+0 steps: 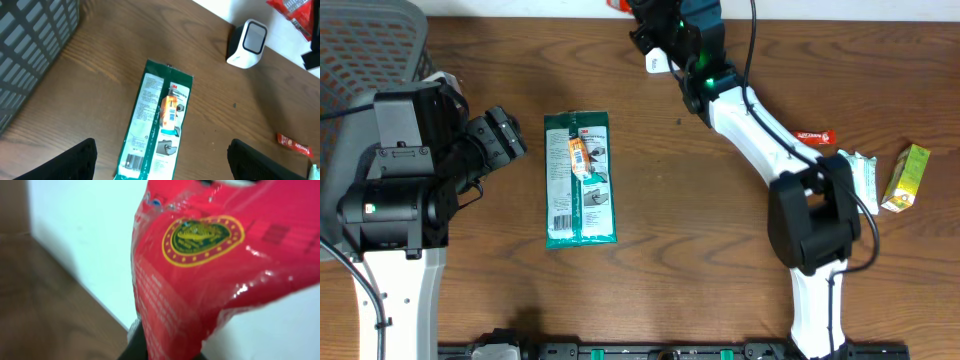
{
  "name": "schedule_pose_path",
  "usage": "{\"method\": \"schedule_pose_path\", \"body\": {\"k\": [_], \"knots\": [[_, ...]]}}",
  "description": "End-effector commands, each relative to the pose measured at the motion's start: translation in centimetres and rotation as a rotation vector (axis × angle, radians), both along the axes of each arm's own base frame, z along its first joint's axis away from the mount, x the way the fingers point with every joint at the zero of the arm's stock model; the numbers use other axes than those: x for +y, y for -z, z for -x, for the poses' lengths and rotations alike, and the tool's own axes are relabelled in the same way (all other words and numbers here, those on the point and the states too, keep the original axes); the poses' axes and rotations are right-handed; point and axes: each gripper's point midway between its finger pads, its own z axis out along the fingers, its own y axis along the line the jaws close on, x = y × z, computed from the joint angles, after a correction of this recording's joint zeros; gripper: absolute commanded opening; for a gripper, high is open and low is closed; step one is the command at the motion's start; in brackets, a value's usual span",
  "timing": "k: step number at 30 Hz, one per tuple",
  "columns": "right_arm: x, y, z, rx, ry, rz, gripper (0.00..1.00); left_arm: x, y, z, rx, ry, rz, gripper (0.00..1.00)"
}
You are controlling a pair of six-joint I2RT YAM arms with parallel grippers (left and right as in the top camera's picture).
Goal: Scan the item barcode
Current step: 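Carry the bag right and lower it onto the table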
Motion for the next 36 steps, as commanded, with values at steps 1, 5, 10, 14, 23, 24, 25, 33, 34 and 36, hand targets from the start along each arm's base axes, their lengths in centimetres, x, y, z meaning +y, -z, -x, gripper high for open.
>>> {"method": "schedule_pose_path", "body": {"k": [1, 5, 10, 14, 23, 24, 25, 33, 34, 36], "knots": [[-3.5, 1.0, -2.7, -0.029, 0.137, -0.024, 0.01, 0.2, -0.1, -0.1, 0.001, -0.004, -0.003, 0.85], [-5.1, 3.6, -4.3, -0.04, 0.182, -0.021, 0.01, 0.2, -0.1, -0.1, 0.001, -0.004, -0.003, 0.85], [-5.2, 7.7, -5.3, -0.093, 0.189, 0.09, 0.01, 0.2, -0.1, -0.1, 0.001, -0.004, -0.003, 0.85], [-4.5, 9.9, -5.3, -0.158, 0.179, 0.207, 0.01, 0.2, -0.1, -0.1, 0.001, -0.004, -0.003, 0.85], [-3.2, 7.9, -4.7, -0.262, 0.171, 0.211, 0.01, 0.2, -0.1, -0.1, 0.001, -0.004, -0.003, 0.85], [-3.1, 8.0, -4.6, -0.26, 0.169, 0.211, 0.01, 0.2, -0.1, -0.1, 0.001, -0.004, -0.003, 0.85], [-3.0, 8.1, -4.6, -0.257, 0.168, 0.211, 0.01, 0.2, -0.1, -0.1, 0.001, -0.004, -0.003, 0.85], [-4.0, 4.6, -4.5, -0.162, 0.171, -0.042, 0.01, 0.2, -0.1, -0.1, 0.001, -0.004, -0.003, 0.85], [-4.4, 3.6, -4.5, -0.155, 0.174, -0.067, 0.01, 0.2, -0.1, -0.1, 0.001, -0.004, -0.003, 0.85], [-5.0, 1.3, -4.2, -0.114, 0.174, -0.117, 0.01, 0.2, -0.1, -0.1, 0.001, -0.004, -0.003, 0.85]]}}
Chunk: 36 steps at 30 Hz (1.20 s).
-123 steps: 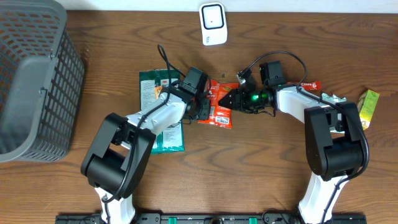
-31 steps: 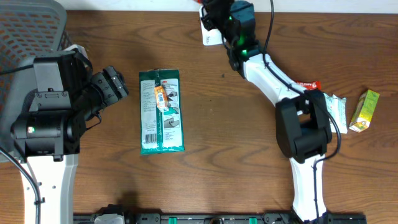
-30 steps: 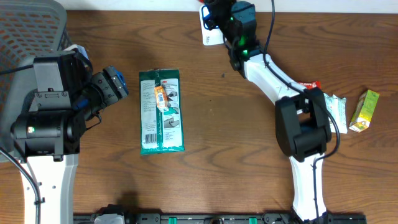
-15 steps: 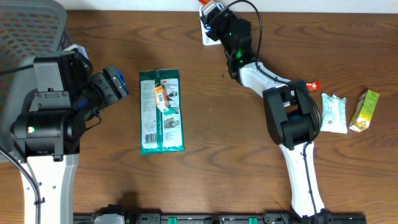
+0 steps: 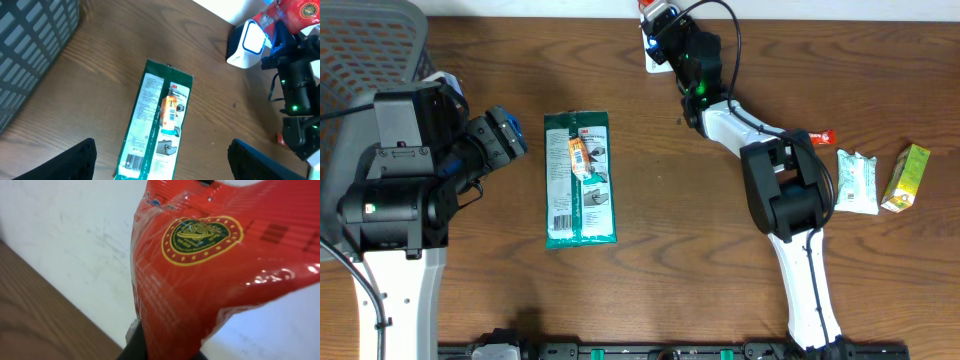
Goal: Scan the item barcode
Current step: 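Carry the bag right and lower it onto the table, then open the right gripper and release the Hacks bag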
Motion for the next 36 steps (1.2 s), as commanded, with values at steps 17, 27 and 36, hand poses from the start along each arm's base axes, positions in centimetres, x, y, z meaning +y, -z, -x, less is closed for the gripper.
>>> {"method": "schedule_pose_path", "body": {"k": [17, 27, 36], "knots": [[-15.4, -9.6, 18.7, 0.965, 0.185, -0.09, 0.01, 0.2, -0.1, -0.1, 0.001, -0.004, -0.003, 0.85], [-28.1, 1.3, 26.3, 1.454, 0.568, -0.166, 0.01, 0.2, -0.1, -0.1, 0.001, -0.004, -0.003, 0.85], [-32.6, 9.7, 26.4, 1.398, 0.696, -0.179, 0.01, 0.2, -0.1, -0.1, 0.001, -0.004, -0.003, 0.85]]}}
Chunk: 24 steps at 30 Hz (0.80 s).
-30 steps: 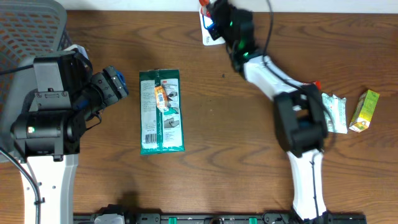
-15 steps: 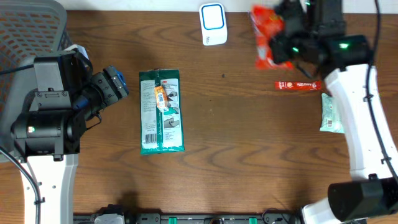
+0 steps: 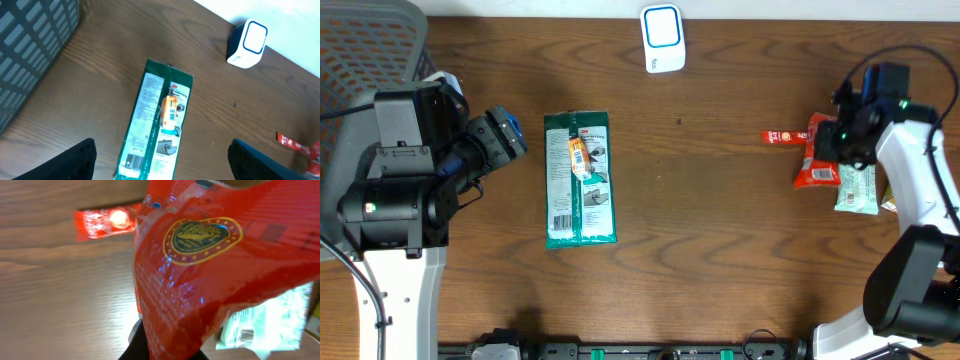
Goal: Scan the item barcode
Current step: 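Open the right gripper and release the Hacks bag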
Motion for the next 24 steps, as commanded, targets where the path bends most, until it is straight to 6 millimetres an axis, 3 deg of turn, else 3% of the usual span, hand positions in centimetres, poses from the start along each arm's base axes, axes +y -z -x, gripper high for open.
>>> {"method": "schedule_pose_path", "body": {"k": [1, 3, 4, 6, 9, 12, 15, 24], "knots": [[-0.1, 1.3, 0.2, -0.017, -0.028, 0.012, 0.01, 0.2, -0.1, -0.1, -0.002, -0.004, -0.003, 0.85], [-0.1, 1.5, 0.3, -0.013, -0.039, 0.016, 0.01, 0.2, -0.1, -0.1, -0.002, -0.004, -0.003, 0.85], [-0.1, 1.6, 0.4, -0.011, -0.041, 0.017, 0.15, 0.2, -0.1, -0.1, -0.002, -0.004, -0.003, 0.85], [-0.1, 1.6, 0.4, -0.009, -0.04, 0.019, 0.67, 0.2, -0.1, -0.1, -0.002, -0.004, -0.003, 0.85], [-0.1, 1.6, 0.4, -0.009, -0.04, 0.021, 0.81, 0.2, -0.1, -0.1, -0.002, -0.004, -0.003, 0.85], [-0.2, 1.5, 0.4, -0.01, -0.039, 0.024, 0.86, 0.2, -0.1, -0.1, -0.002, -0.004, -0.003, 0.85], [-0.2, 0.9, 0.1, -0.017, -0.039, 0.025, 0.83, 0.2, -0.1, -0.1, -0.002, -0.004, -0.003, 0.85], [-1.0, -4.2, -1.4, -0.047, 0.037, 0.043, 0.94, 0.2, -0.1, -0.1, -0.002, -0.004, -0.003, 0.85]]}}
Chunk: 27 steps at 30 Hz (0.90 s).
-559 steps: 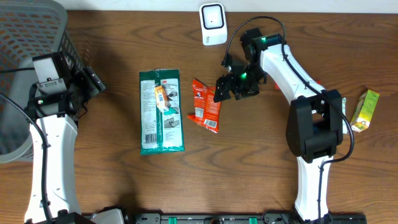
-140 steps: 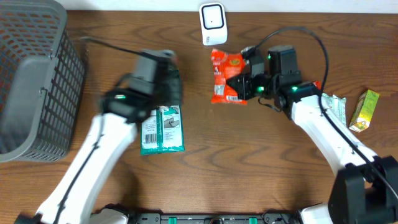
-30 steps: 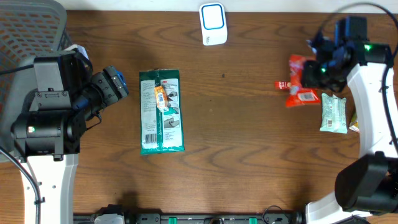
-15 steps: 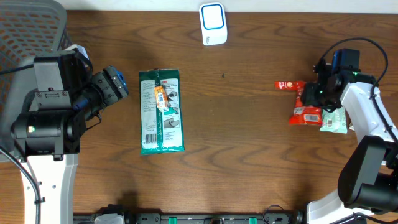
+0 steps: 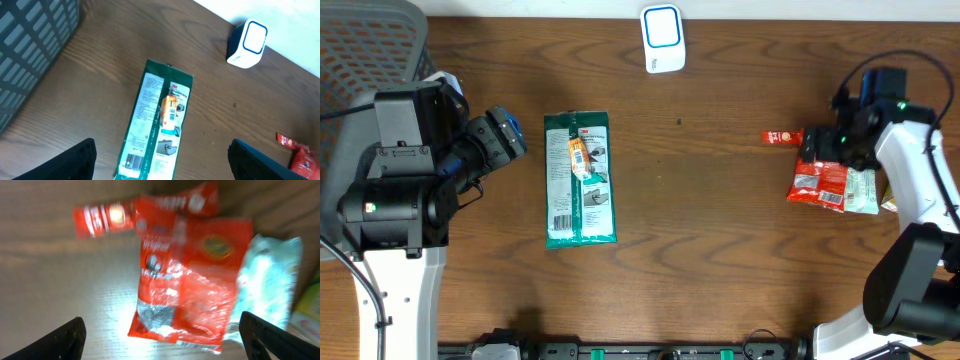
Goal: Scan the item barcode
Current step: 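Open the right gripper and release the Hacks bag, then move the right gripper left and grasp the orange box on the glove packet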
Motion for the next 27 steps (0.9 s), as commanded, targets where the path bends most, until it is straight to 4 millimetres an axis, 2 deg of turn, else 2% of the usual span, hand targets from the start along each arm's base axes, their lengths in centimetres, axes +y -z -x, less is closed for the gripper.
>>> {"method": "schedule_pose_path", "body": {"k": [1, 2, 5, 6, 8, 12, 15, 17, 19, 22, 25, 27], "knots": [[-0.1, -2.8, -1.4, -0.07, 0.064, -0.015, 0.93, 0.2, -0.1, 0.0, -0.001, -0.004, -0.003, 0.85], [0.8, -2.9, -1.6, -0.079, 0.051, -0.058, 0.93, 0.2, -0.1, 0.0, -0.001, -0.004, -0.003, 0.85], [5.3, -3.4, -1.8, -0.093, -0.041, -0.263, 0.96, 0.2, -0.1, 0.0, -0.001, -0.004, -0.003, 0.85], [7.5, -3.8, -1.8, -0.099, -0.087, -0.353, 0.98, 0.2, -0.1, 0.0, -0.001, -0.004, -0.003, 0.85], [9.9, -4.2, -1.8, -0.11, -0.142, -0.431, 0.99, 0.2, -0.1, 0.0, -0.001, -0.004, -0.003, 0.85], [13.5, -3.9, -1.2, -0.09, -0.227, -0.467, 0.99, 0.2, -0.1, 0.0, -0.001, -0.004, -0.003, 0.85], [16.9, -2.9, -0.1, -0.056, -0.303, -0.474, 0.99, 0.2, -0.1, 0.0, -0.001, -0.004, -0.003, 0.85], [19.1, -2.3, 0.4, -0.044, -0.332, -0.472, 0.85, 0.2, -0.1, 0.0, -0.001, -0.004, -0.003, 0.85], [21.4, -1.9, 0.9, -0.038, -0.361, -0.438, 0.76, 0.2, -0.1, 0.0, -0.001, -0.004, -0.003, 0.85], [23.4, -2.1, 1.2, -0.04, -0.367, -0.333, 0.75, 0.2, -0.1, 0.0, -0.001, -0.004, -0.003, 0.85], [26.4, -3.8, 1.3, -0.078, -0.416, -0.323, 0.73, 0.2, -0.1, -0.1, -0.002, -0.004, -0.003, 0.85], [28.5, -4.9, 1.2, -0.115, -0.428, -0.349, 0.64, 0.2, -0.1, 0.0, -0.001, -0.004, -0.003, 0.85]]}}
